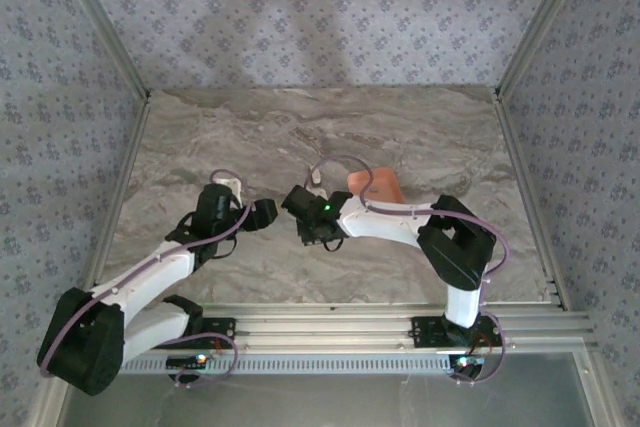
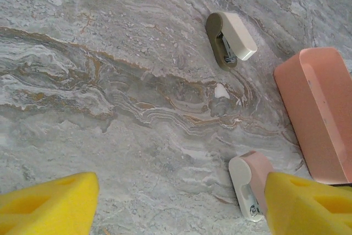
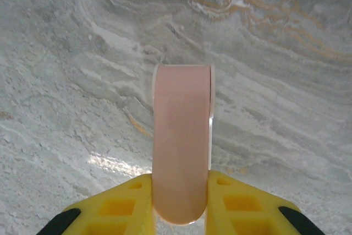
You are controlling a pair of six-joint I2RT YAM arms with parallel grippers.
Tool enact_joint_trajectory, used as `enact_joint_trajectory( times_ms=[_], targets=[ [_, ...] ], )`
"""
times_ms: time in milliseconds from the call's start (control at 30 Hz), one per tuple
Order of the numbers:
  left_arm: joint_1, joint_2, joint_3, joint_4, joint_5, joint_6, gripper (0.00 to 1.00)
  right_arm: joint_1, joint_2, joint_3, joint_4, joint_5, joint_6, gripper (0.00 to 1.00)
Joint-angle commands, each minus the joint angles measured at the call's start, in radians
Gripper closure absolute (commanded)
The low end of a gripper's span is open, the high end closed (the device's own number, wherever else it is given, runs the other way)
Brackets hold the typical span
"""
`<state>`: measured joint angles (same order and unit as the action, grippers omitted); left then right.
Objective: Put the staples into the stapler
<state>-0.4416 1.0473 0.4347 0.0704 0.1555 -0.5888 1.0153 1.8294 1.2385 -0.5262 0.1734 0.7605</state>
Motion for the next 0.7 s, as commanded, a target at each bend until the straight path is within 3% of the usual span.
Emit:
enact_joint_trajectory(
  times_ms=[0,333,667],
  targets=[
    [0.015,-0.03,-0.013,-0.027,-0.017,0.001,0.21,-0.02,-0.01,0.055,0.019,0.045,-0.08,0.77],
    [0.055,-0.103,-0.042,-0.06,-0.045,-0.013,0.2,-0.113,0.139,0.255,0.028,-0.012,-0.288,0.77],
    [0.089,-0.154,-0.05,-0.089,-0.051,0.0,0.19,-0.178,0.277,0.416,0.01,-0.043,-0.375,0.77]
  ],
)
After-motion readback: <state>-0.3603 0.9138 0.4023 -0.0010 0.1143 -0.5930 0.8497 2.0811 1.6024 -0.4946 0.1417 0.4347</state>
